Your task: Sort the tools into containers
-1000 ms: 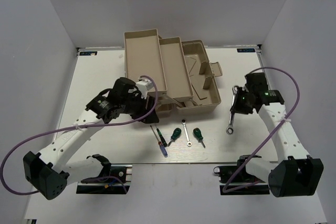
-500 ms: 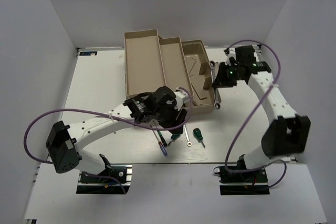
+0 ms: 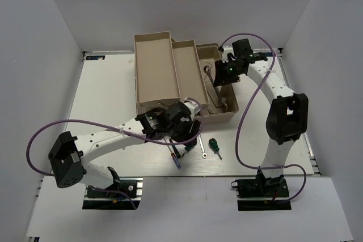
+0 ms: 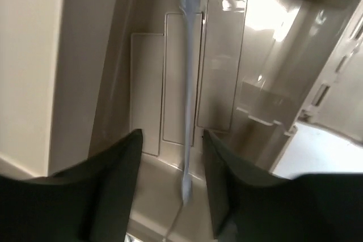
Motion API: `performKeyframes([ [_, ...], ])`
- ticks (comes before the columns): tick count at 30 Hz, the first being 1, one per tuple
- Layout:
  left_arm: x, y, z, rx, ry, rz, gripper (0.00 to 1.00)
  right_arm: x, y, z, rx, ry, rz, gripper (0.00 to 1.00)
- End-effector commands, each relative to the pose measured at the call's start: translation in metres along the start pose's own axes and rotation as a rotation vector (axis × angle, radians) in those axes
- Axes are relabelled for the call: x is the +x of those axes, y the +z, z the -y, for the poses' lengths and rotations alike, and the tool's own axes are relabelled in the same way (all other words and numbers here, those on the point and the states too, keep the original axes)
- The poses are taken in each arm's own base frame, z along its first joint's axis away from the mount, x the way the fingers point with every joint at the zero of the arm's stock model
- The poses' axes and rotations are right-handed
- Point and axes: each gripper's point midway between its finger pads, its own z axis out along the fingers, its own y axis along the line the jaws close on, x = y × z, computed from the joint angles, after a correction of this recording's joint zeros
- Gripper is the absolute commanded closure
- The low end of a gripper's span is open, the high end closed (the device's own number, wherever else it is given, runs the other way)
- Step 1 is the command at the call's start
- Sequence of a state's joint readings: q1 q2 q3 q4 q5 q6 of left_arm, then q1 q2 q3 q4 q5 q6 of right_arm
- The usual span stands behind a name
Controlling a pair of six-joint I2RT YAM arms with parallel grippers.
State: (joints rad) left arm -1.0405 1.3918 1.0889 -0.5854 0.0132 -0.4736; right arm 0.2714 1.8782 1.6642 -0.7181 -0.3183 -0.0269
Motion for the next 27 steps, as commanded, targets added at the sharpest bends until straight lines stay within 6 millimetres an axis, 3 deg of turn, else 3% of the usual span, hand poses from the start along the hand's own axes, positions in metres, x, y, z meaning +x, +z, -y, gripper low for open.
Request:
performKeyframes([
  [1,0.021,-0.015,-0.019,-0.079,-0.083,-0.001,0.29,-0.032,-0.019,-0.01,-0.019,-0.087,0.089,0.46],
  [3,0.037,-0.021,-0.028,-0.103,-0.114,-0.017,0.29,-0.037,-0.033,-0.018,-0.035,-0.142,0.118,0.41],
  [4,0.04,-0.023,-0.032,-0.118,-0.13,-0.007,0.29,-0.039,-0.039,-0.019,-0.047,-0.154,0.132,0.33],
  [5,0.041,-0.03,-0.033,-0.118,-0.167,0.013,0.29,-0.05,-0.058,-0.025,-0.045,-0.189,0.204,0.23],
  [6,0.052,-0.03,-0.04,-0.139,-0.198,0.007,0.29,-0.029,-0.062,-0.025,-0.04,-0.213,0.199,0.09],
  [7,0.055,-0.032,-0.043,-0.144,-0.218,0.017,0.29,-0.032,-0.085,-0.038,-0.052,-0.254,0.275,0.09],
  [8,0.058,-0.035,-0.049,-0.154,-0.238,0.046,0.29,-0.009,-0.068,-0.033,-0.067,-0.261,0.271,0.09],
  [9,0.062,-0.036,-0.05,-0.154,-0.252,0.047,0.32,-0.01,-0.098,-0.049,-0.081,-0.312,0.343,0.14],
  [10,0.065,-0.038,-0.054,-0.164,-0.265,0.059,0.35,0.0,-0.102,-0.061,-0.137,-0.317,0.337,0.27],
  [11,0.072,-0.035,-0.059,-0.18,-0.291,0.06,0.43,0.035,-0.097,-0.069,-0.2,-0.274,0.247,0.59],
  [12,0.075,-0.036,-0.061,-0.178,-0.302,0.062,0.46,0.051,-0.098,-0.079,-0.258,-0.266,0.212,0.71],
  [13,0.074,-0.038,-0.061,-0.176,-0.313,0.082,0.5,0.089,-0.1,-0.089,-0.291,-0.24,0.167,0.82],
  [14,0.077,-0.036,-0.063,-0.181,-0.321,0.076,0.55,0.104,-0.1,-0.097,-0.319,-0.236,0.148,1.0],
  [15,0.081,-0.034,-0.065,-0.188,-0.332,0.067,0.55,0.112,-0.108,-0.102,-0.311,-0.259,0.174,1.0],
  [16,0.081,-0.034,-0.065,-0.188,-0.332,0.067,0.55,0.152,-0.089,-0.103,-0.326,-0.245,0.093,1.0],
  [18,0.085,-0.033,-0.067,-0.194,-0.331,0.058,0.51,0.164,-0.09,-0.117,-0.315,-0.308,0.116,0.98],
  [19,0.083,-0.033,-0.066,-0.189,-0.332,0.066,0.47,0.185,-0.081,-0.12,-0.326,-0.294,0.061,0.92],
  [21,0.085,-0.031,-0.067,-0.194,-0.331,0.059,0.39,0.196,-0.068,-0.123,-0.301,-0.279,0.018,0.8],
  [23,0.085,-0.031,-0.067,-0.194,-0.331,0.058,0.37,0.215,-0.051,-0.122,-0.263,-0.242,-0.053,0.69],
  [25,0.085,-0.031,-0.067,-0.194,-0.331,0.058,0.36,0.207,-0.041,-0.131,-0.255,-0.247,0.0,0.63],
  [27,0.085,-0.031,-0.067,-0.194,-0.331,0.058,0.36,0.213,-0.028,-0.122,-0.181,-0.231,-0.005,0.56],
])
